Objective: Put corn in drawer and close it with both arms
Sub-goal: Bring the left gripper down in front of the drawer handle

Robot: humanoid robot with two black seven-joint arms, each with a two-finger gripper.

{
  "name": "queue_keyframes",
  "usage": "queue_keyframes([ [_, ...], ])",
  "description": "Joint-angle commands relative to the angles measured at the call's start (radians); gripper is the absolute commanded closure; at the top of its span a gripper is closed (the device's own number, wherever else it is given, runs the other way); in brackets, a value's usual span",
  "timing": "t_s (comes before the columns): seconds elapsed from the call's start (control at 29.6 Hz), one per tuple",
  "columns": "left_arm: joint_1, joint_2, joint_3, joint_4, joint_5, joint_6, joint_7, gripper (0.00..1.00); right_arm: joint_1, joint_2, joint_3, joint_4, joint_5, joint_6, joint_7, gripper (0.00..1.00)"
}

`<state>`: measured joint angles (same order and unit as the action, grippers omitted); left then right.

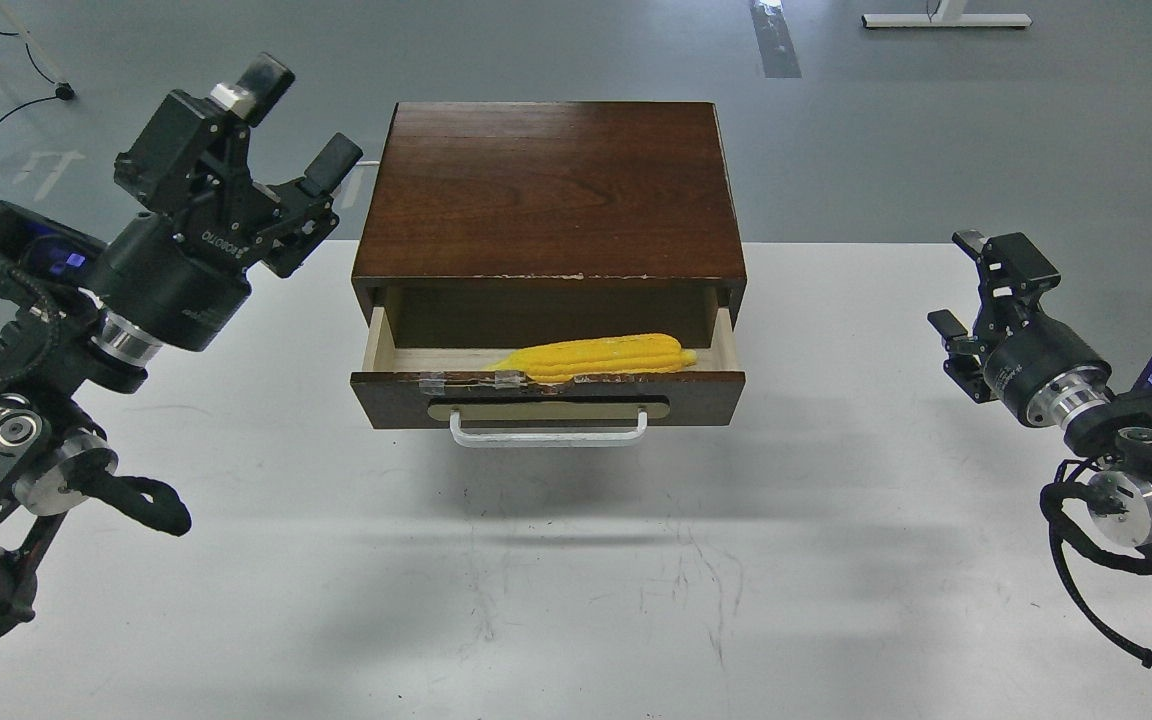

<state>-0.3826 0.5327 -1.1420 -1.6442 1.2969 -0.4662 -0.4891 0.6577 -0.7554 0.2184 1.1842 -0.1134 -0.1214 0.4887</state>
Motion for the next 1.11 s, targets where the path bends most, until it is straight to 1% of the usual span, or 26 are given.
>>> queue_keyframes([
  [0.0,-0.068,0.004,0.120,-0.057,0.229,-0.009,0.000,0.03,-0.009,0.001,-0.002,-0.001,0.000,0.000,0.000,0.00],
  [0.03,-0.078,0.006,0.169,-0.081,0.301,-0.008,0.000,0.04,-0.010,0.001,-0.005,-0.008,0.000,0.000,0.000,0.00],
  [0.14,-0.075,0.003,0.221,-0.111,0.357,-0.008,0.000,0.07,-0.013,0.001,-0.005,-0.014,0.000,0.000,0.000,0.00],
  [0.17,-0.067,-0.002,0.266,-0.115,0.367,-0.006,0.000,0.11,-0.018,0.001,-0.007,-0.015,-0.002,0.000,0.000,0.00],
  [0.2,-0.064,0.003,0.321,-0.115,0.368,0.000,0.000,0.20,-0.023,0.001,-0.008,-0.015,-0.002,-0.001,0.000,0.00],
  [0.24,-0.059,0.004,0.365,-0.115,0.368,0.015,0.000,0.32,-0.027,0.001,-0.008,-0.015,-0.002,-0.001,0.000,0.00],
  [0.27,-0.056,0.004,0.383,-0.115,0.368,0.023,0.000,0.38,-0.027,0.001,-0.008,-0.015,-0.002,-0.001,0.000,0.00],
  [0.3,-0.046,-0.002,0.412,-0.115,0.369,0.049,0.000,0.54,-0.029,0.001,-0.008,-0.015,-0.002,-0.001,0.000,0.00],
  [0.41,-0.021,-0.010,0.439,-0.112,0.368,0.087,0.000,0.75,-0.036,0.001,-0.007,-0.015,-0.002,-0.001,0.000,0.00],
  [0.44,0.005,-0.013,0.456,-0.111,0.366,0.115,0.000,0.92,-0.039,0.001,-0.005,-0.015,-0.002,-0.003,0.000,0.00],
  [0.47,0.042,-0.017,0.467,-0.109,0.358,0.141,0.000,1.00,-0.041,0.001,-0.005,-0.015,-0.002,-0.003,0.000,0.00],
  [0.51,0.065,-0.019,0.469,-0.109,0.351,0.158,0.000,1.00,-0.041,0.001,-0.005,-0.015,-0.002,-0.003,0.000,0.00],
  [0.54,0.114,-0.026,0.467,-0.109,0.338,0.197,0.000,1.00,-0.041,0.001,-0.005,-0.015,-0.002,-0.003,0.000,0.00],
  [0.57,0.114,-0.027,0.467,-0.109,0.338,0.198,0.000,1.00,-0.041,0.001,-0.005,-0.015,-0.002,-0.003,0.000,0.00],
  [0.61,0.163,-0.028,0.467,-0.108,0.314,0.240,0.000,1.00,-0.041,0.001,-0.005,-0.015,-0.002,-0.001,0.000,0.00],
  [0.64,0.203,-0.028,0.467,-0.105,0.290,0.263,0.000,1.00,-0.041,0.001,-0.005,-0.014,-0.002,-0.003,0.000,0.00],
  [0.81,0.324,-0.023,0.429,-0.082,0.194,0.288,0.000,1.00,-0.041,0.008,-0.004,-0.014,-0.002,-0.003,0.000,0.00],
  [1.08,0.346,-0.045,0.400,-0.014,0.150,0.313,0.000,1.00,-0.041,0.016,-0.004,-0.014,-0.002,-0.003,0.000,0.00],
])
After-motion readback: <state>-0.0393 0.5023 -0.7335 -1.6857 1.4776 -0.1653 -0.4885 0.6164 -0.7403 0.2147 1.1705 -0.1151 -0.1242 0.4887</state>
